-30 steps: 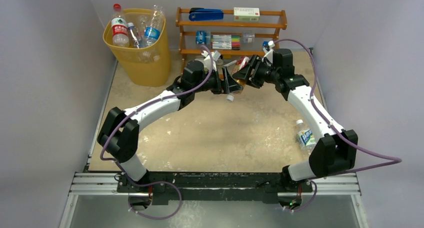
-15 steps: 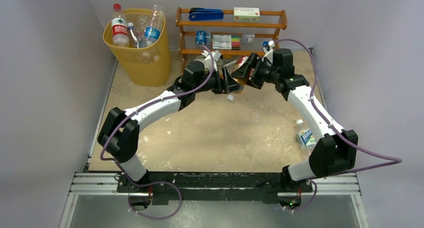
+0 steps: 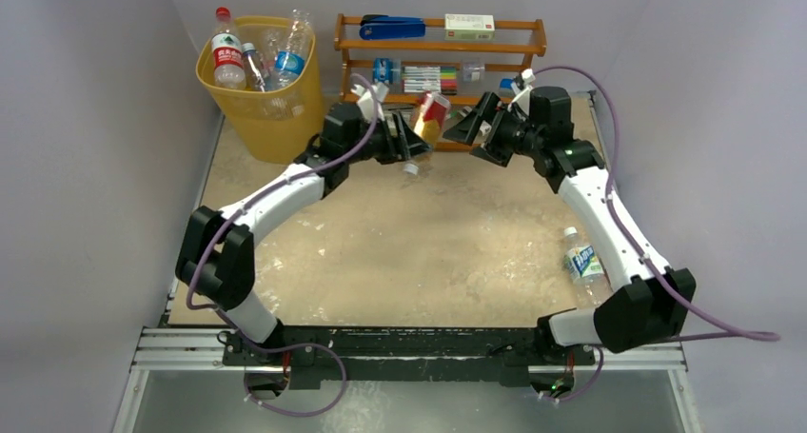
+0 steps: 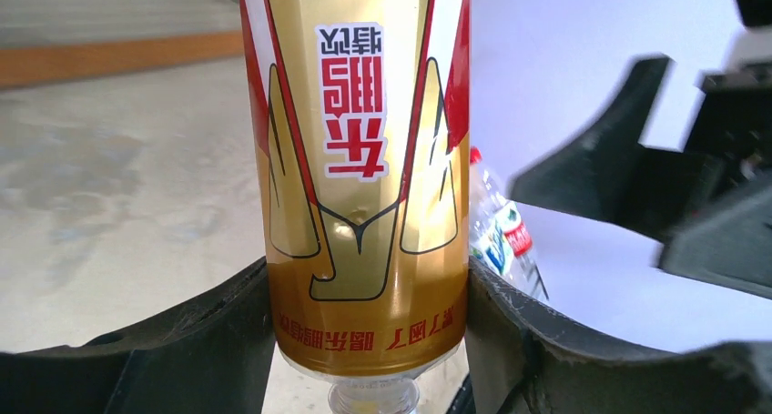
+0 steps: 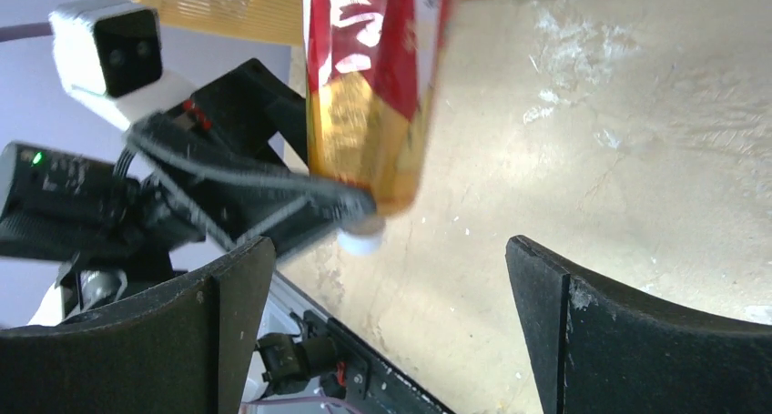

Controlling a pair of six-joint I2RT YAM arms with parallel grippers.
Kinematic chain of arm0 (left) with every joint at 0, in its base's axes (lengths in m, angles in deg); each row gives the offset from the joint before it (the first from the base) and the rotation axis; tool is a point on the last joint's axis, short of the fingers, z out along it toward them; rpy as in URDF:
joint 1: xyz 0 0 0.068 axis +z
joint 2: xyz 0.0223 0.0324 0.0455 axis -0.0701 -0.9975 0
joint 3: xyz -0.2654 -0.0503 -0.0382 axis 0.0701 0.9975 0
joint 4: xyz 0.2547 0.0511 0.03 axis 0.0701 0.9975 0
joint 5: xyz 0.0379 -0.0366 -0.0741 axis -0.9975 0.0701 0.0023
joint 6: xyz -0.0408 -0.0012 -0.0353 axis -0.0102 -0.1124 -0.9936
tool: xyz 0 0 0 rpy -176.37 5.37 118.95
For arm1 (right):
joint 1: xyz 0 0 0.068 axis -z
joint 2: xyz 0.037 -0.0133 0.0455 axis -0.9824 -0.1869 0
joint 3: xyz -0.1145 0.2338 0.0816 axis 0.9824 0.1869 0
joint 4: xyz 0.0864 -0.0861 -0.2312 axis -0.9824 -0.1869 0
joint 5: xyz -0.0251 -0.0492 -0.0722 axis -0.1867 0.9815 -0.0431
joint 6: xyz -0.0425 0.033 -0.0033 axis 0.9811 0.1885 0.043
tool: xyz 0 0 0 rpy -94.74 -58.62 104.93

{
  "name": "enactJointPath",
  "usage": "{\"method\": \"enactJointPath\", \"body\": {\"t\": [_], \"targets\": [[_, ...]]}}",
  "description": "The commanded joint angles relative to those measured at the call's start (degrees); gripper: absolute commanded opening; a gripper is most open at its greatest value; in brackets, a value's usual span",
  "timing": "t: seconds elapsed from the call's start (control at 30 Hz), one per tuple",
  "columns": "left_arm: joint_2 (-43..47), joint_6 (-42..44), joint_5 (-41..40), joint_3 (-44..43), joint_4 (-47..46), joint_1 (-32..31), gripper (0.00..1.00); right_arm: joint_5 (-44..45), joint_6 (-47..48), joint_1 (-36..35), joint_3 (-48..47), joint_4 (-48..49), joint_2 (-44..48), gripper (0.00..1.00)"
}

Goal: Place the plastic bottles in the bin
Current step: Place the plastic bottle in the trash bin.

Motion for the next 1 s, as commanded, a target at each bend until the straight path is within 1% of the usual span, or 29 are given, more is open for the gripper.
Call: {"method": "enactJointPath", "body": {"t": [0.0,0.13,0.2,0.27,0.43,0.53,0.6,0.7,0.83,0.97], "targets": [[5.82,2.72,2.46,-3.45,1.98,6.48,0.36,3.53,2.40,0.01,-4.72,-2.76,4.81,1.00],[8.47,5.21,4.43,-7.53,7.99,12.69,0.37,4.81,3.44,0.51,-4.73,-3.87,6.38,1.00],[9.37,4.95,6.25,-9.70,9.41,16.38,0.38,4.98,3.81,0.72,-4.20,-4.04,6.78,1.00],[9.52,3.85,8.91,-12.20,9.16,19.90,0.40,4.49,3.96,0.90,-3.45,-3.88,6.97,1.00],[6.16,2.79,13.17,-20.65,11.11,27.94,0.42,3.36,3.90,1.09,-2.43,-3.10,7.26,1.00],[3.19,-0.07,15.22,-25.11,10.51,33.35,0.42,3.17,4.14,1.14,-2.51,-3.17,7.33,1.00],[0.98,-2.02,15.96,-27.84,9.85,36.69,0.42,2.97,4.23,1.19,-2.44,-3.15,7.41,1.00],[-2.27,-3.35,16.23,-32.54,11.67,40.81,0.42,2.74,4.23,1.19,-2.06,-3.06,7.44,1.00],[-6.78,0.10,13.69,-38.01,17.31,42.95,0.42,1.90,3.98,1.27,-1.42,-2.30,7.31,1.00],[-10.86,7.40,9.25,-43.79,25.29,43.38,0.42,1.09,3.71,1.27,-1.03,-1.71,6.96,1.00]]}}
